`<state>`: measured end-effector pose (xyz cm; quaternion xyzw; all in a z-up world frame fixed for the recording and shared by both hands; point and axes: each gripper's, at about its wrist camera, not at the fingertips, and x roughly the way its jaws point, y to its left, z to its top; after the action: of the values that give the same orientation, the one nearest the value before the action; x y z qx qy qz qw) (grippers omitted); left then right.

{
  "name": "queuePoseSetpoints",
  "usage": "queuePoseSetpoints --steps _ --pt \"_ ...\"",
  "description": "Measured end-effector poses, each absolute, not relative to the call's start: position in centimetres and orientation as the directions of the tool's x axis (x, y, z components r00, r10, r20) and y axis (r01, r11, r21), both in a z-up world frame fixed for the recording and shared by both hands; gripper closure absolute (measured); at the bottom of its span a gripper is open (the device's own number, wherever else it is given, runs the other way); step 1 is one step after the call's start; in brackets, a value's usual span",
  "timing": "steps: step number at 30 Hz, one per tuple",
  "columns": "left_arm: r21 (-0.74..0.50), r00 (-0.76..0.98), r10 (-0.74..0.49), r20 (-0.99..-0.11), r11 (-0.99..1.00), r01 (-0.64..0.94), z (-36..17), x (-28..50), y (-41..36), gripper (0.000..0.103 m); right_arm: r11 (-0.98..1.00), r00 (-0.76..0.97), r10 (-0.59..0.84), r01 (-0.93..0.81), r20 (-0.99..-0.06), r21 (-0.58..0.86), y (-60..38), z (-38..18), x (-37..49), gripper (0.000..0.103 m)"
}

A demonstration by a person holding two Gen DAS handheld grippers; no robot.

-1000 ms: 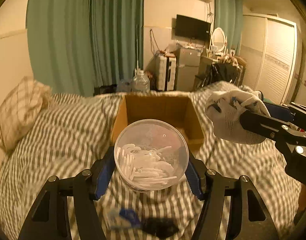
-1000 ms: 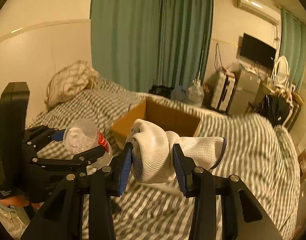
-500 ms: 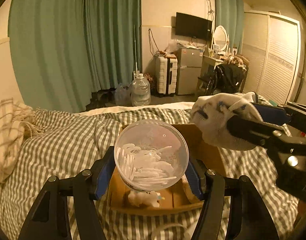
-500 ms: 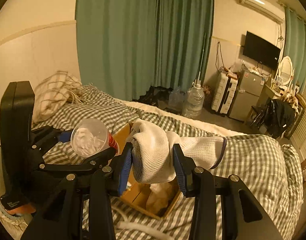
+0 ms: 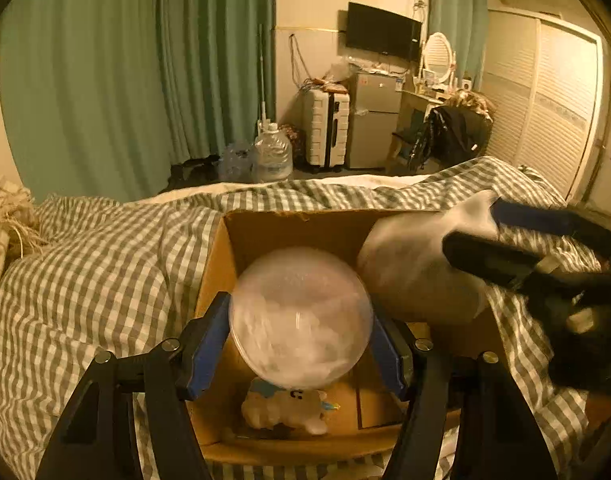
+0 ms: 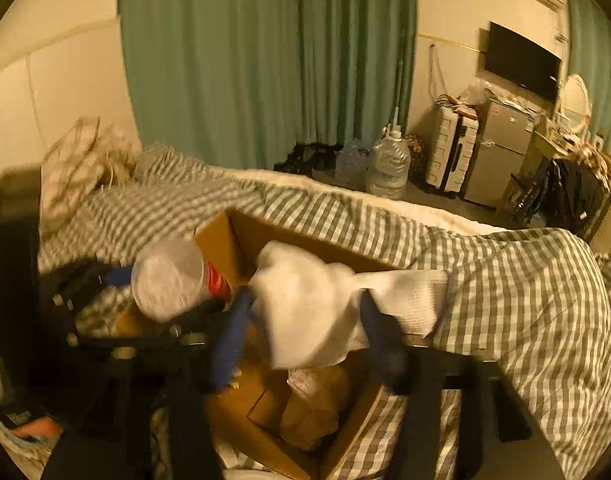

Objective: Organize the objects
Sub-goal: 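Carry the sock and bottle over the box and open both tools, then grasp the blue tissue pack with the left tool while the right tool grasps the black ring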

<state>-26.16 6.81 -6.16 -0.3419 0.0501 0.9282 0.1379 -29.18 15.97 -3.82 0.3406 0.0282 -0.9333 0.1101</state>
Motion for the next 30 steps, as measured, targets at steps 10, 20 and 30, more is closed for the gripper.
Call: queuePoseSetpoints --steps 10,20,30 --pt "0.008 -0.779 0.187 -0.598 -0.971 -0.238 0.6 -19.8 5.2 0.009 -0.99 -0.817 -0.127 0.139 -0.562 0.021 19.1 3.9 -21.8 0.024" --pt "0.046 -0.801 0.126 -0.585 -0.981 -0.188 2.8 -10.1 3.6 0.005 -0.979 -0.832 -0.116 0.187 -0.543 -0.077 16.8 7.0 -10.9 0.024" --pt "0.075 -0.751 0.035 -0.66 -0.991 -0.112 -6.5 -5.2 2.3 0.005 -0.979 -0.766 -0.15 0.203 -0.625 -0.015 15.1 -1.8 -6.9 0.024"
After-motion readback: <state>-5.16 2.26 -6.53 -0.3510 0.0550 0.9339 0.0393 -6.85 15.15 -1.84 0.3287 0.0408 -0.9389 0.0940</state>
